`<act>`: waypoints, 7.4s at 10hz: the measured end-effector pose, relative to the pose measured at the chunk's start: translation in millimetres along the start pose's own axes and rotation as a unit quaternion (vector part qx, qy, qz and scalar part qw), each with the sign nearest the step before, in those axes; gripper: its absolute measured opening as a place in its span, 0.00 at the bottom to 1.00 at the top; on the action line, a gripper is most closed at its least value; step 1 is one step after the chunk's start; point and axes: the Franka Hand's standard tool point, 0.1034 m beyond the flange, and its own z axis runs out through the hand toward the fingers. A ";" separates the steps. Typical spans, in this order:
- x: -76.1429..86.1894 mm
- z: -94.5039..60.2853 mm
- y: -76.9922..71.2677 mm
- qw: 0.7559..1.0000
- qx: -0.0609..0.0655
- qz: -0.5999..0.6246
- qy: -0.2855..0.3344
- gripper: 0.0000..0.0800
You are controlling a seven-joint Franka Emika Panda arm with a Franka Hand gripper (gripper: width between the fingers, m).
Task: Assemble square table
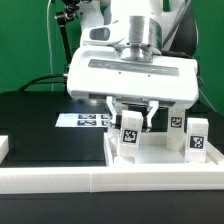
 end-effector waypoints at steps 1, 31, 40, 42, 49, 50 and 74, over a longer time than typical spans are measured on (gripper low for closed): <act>0.1 0.0 0.0 1.000 0.000 0.001 -0.001 0.36; 5.3 1.2 31.9 1.000 0.019 0.023 -0.006 0.81; 12.0 -2.0 35.1 0.989 0.052 0.028 -0.135 0.81; 11.9 -0.7 37.4 0.980 0.064 0.030 -0.186 0.81; -0.7 -0.2 28.6 0.952 0.090 0.027 -0.291 0.81; -0.4 -0.1 29.5 0.952 0.090 0.027 -0.291 0.80; -3.4 0.8 15.5 0.722 -0.098 0.614 -0.303 0.36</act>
Offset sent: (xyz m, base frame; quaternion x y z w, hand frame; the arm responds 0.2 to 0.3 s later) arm 0.0000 0.0000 0.0000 0.0000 0.0000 0.0000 1.0000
